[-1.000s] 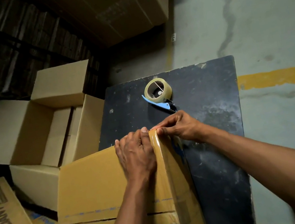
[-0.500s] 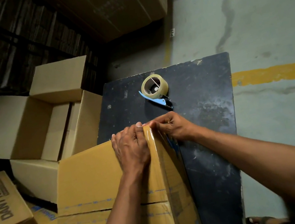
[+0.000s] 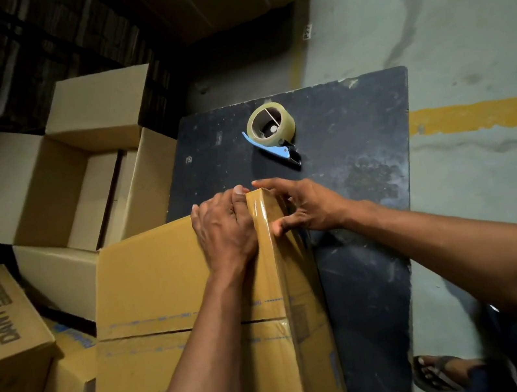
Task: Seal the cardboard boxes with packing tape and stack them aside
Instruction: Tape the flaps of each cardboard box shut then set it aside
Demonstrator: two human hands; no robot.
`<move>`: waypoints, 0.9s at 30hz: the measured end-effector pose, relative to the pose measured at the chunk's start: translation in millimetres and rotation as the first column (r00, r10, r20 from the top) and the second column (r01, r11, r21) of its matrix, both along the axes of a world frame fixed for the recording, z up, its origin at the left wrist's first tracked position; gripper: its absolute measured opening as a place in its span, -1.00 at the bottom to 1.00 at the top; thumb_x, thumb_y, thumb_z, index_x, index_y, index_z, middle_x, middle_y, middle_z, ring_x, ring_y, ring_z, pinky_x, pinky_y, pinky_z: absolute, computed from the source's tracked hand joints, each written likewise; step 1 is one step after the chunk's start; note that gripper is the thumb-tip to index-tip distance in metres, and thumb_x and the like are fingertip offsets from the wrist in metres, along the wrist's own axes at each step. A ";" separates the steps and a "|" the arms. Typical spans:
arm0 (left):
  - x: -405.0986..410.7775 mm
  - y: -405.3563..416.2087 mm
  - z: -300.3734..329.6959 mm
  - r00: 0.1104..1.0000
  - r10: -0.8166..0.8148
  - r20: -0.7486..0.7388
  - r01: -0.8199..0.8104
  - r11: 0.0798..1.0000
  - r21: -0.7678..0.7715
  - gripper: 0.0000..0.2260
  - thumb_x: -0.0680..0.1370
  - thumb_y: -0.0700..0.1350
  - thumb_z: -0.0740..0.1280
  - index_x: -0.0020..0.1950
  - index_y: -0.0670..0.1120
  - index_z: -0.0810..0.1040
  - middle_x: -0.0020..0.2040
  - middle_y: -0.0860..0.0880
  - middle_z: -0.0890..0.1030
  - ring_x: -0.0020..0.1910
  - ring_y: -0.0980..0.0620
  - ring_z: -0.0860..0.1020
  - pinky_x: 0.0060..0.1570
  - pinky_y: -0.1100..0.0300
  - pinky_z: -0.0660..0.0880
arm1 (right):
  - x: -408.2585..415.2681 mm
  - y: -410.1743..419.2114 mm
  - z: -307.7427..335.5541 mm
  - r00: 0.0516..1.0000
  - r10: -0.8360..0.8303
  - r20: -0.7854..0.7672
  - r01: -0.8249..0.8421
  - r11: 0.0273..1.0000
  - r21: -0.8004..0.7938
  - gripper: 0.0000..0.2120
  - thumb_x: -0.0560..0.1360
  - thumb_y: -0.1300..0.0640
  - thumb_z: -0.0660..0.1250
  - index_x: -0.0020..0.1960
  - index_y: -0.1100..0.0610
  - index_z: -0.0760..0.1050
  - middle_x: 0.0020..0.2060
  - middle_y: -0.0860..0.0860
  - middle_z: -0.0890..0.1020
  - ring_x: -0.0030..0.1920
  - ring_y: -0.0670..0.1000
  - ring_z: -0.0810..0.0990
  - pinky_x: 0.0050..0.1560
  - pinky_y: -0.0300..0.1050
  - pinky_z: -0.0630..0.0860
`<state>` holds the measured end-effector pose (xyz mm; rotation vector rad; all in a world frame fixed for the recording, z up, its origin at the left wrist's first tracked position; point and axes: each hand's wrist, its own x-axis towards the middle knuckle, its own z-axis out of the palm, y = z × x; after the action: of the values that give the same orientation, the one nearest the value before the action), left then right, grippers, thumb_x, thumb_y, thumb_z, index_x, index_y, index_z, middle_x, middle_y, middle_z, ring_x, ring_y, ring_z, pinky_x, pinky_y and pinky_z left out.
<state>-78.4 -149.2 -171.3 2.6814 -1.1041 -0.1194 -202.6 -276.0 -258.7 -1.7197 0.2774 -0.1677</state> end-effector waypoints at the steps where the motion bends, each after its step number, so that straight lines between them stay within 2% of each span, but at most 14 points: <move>1: 0.5 -0.5 -0.1 1.000 -0.002 -0.001 0.002 1.000 -0.001 -0.52 0.68 0.20 -0.05 0.10 0.07 0.64 -0.03 0.06 0.59 0.14 -0.03 0.51 0.53 -0.17 0.17 | -5.1 -4.1 -5.8 1.000 0.019 -0.015 -0.019 0.999 -0.025 0.05 0.31 -0.25 0.60 0.64 -0.19 0.11 0.46 0.05 0.49 0.43 0.03 0.46 0.43 0.09 0.45; 3: -0.5 0.6 0.5 1.000 -0.014 -0.017 0.014 0.999 -0.035 -0.53 0.69 0.19 -0.03 0.13 0.07 0.65 0.02 0.04 0.62 0.16 -0.03 0.52 0.53 -0.18 0.17 | -18.5 -6.1 -12.7 0.999 0.045 -0.028 -0.047 0.995 -0.093 0.24 0.25 -0.26 0.64 0.67 -0.20 -0.09 0.55 0.03 0.37 0.53 -0.01 0.32 0.50 0.04 0.31; 5: -1.9 2.5 1.9 0.999 -0.024 -0.038 0.018 0.989 -0.148 -0.60 0.70 0.13 0.05 0.22 0.03 0.64 0.11 0.01 0.65 0.18 0.05 0.51 0.48 -0.21 0.27 | -28.5 6.9 -8.4 1.000 -0.009 0.014 0.011 0.996 -0.085 0.34 0.22 -0.39 0.58 0.65 -0.22 -0.28 0.66 0.01 0.12 0.61 -0.03 0.14 0.58 0.12 0.20; 8: -6.2 14.8 9.1 1.000 -0.021 0.020 0.026 0.942 -0.333 -0.73 0.71 -0.01 0.19 0.26 -0.01 0.63 0.15 0.02 0.66 0.15 0.19 0.46 0.30 -0.24 0.45 | -26.4 34.8 7.0 0.988 -0.040 0.147 0.059 0.990 -0.128 0.39 0.20 -0.43 0.55 0.66 -0.12 -0.33 0.67 -0.10 -0.12 0.66 -0.01 -0.03 0.60 0.13 0.11; 10: -15.9 30.4 16.9 0.998 -0.031 0.054 0.048 0.935 -0.352 -0.77 0.68 -0.05 0.27 0.26 -0.04 0.63 0.17 0.02 0.65 0.18 0.11 0.50 0.23 -0.11 0.51 | -20.8 40.4 7.6 0.982 -0.061 0.178 0.092 0.981 -0.169 0.38 0.20 -0.43 0.54 0.67 -0.08 -0.30 0.68 -0.06 -0.10 0.66 0.06 0.02 0.59 0.23 0.15; 12: -32.4 56.3 27.4 0.998 -0.034 0.044 0.047 0.941 -0.336 -0.75 0.65 -0.06 0.31 0.30 -0.06 0.62 0.19 0.00 0.64 0.19 0.04 0.52 0.16 0.06 0.51 | -16.0 36.4 2.8 0.980 -0.094 0.175 0.126 0.974 -0.187 0.39 0.18 -0.47 0.54 0.68 -0.06 -0.26 0.68 0.02 0.01 0.62 0.13 0.16 0.53 0.34 0.27; 14: -54.7 88.8 38.8 0.998 -0.036 0.058 0.052 0.949 -0.311 -0.75 0.64 -0.08 0.34 0.30 -0.07 0.62 0.19 -0.01 0.65 0.19 0.02 0.53 0.13 0.12 0.50 | -12.1 25.9 2.2 0.980 -0.105 0.169 0.145 0.958 -0.248 0.41 0.16 -0.49 0.54 0.69 -0.01 -0.22 0.67 0.06 0.06 0.61 0.16 0.21 0.47 0.36 0.34; 18: -101.3 160.9 52.8 0.998 -0.059 0.021 0.062 0.965 -0.254 -0.74 0.63 -0.09 0.36 0.31 -0.08 0.62 0.23 0.00 0.64 0.24 0.02 0.57 0.17 0.02 0.57 | -17.0 15.2 18.2 0.979 -0.110 0.174 0.173 0.897 -0.407 0.44 0.17 -0.52 0.52 0.69 0.14 -0.16 0.68 0.10 -0.06 0.67 0.13 -0.04 0.56 0.37 0.18; 22: -140.0 225.9 45.2 0.980 -0.189 -0.058 0.178 0.972 -0.154 -0.54 0.63 0.09 0.33 0.46 -0.12 0.52 0.46 0.00 0.52 0.48 0.00 0.45 0.37 -0.13 0.50 | -35.7 67.4 34.5 0.967 0.056 0.249 0.087 0.845 -0.528 0.34 0.24 -0.58 0.41 0.69 0.15 -0.09 0.65 0.23 -0.18 0.66 0.20 -0.20 0.55 0.47 0.00; 25: -156.0 258.6 38.6 0.937 -0.327 -0.120 0.328 0.945 -0.015 -0.14 0.53 0.39 0.34 0.62 -0.16 0.27 0.65 -0.09 0.26 0.63 -0.13 0.22 0.56 -0.18 0.22 | -46.8 100.8 21.1 0.969 0.052 0.240 0.113 0.774 -0.623 0.23 0.31 -0.53 0.40 0.67 0.11 -0.07 0.64 0.29 -0.12 0.65 0.26 -0.16 0.54 0.47 0.00; 27: -156.9 273.7 35.0 0.898 -0.422 -0.122 0.434 0.895 0.104 0.10 0.40 0.48 0.43 0.64 -0.24 0.18 0.68 -0.17 0.13 0.66 -0.20 0.12 0.60 -0.21 0.09 | -54.7 103.3 13.1 0.970 -0.007 0.241 0.159 0.770 -0.617 0.26 0.31 -0.52 0.42 0.67 0.08 -0.15 0.64 0.32 -0.12 0.65 0.29 -0.15 0.53 0.46 0.02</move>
<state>-235.3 124.4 -136.3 2.4555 -1.6912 -0.4062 -257.4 -172.8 -245.6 -2.3402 0.1289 -0.5774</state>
